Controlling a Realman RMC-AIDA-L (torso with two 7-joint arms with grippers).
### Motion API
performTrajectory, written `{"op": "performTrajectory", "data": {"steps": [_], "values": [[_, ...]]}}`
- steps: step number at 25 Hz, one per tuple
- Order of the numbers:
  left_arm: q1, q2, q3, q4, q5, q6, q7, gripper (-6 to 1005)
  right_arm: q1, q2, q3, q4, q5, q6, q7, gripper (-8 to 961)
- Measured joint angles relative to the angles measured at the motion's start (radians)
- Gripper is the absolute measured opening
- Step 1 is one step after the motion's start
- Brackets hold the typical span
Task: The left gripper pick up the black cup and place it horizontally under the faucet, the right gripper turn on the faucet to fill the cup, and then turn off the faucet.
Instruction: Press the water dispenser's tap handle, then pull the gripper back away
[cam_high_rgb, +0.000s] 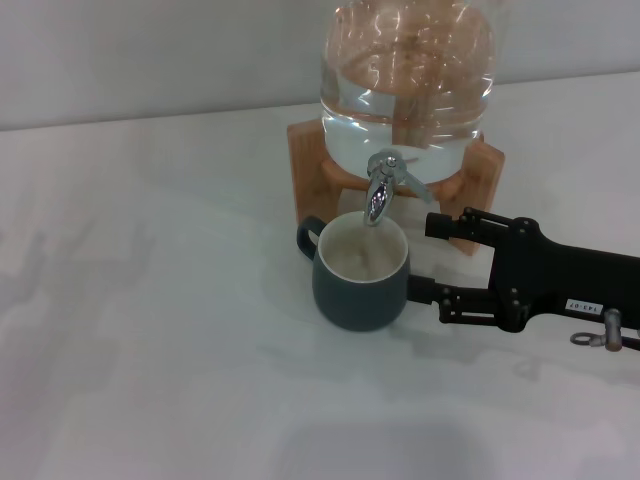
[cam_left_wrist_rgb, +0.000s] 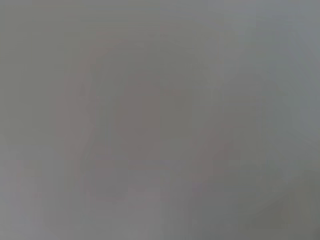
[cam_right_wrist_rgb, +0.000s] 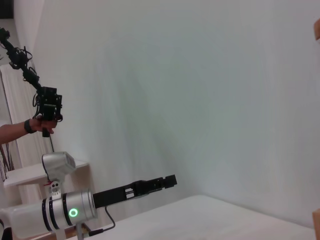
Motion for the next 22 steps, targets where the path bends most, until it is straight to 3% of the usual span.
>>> {"op": "performTrajectory", "data": {"steps": [4,10,22], "values": [[-0.001,0.002,0.012,0.0,0.003,0.005,-0.013,583,0.0,0.0,0.0,0.0,0.008,-0.003,0.0,854],[-0.001,0.001,0.023,0.015,0.001,0.001,-0.013,679,0.006,0.0,-0.013,-0.001,0.016,-0.02,0.002,854],[0.003,-0.001,0.024,0.017,0.003,-0.003,-0.013,726,0.022,0.0,-0.029,-0.002,0.038,-0.053,0.001,854]]}}
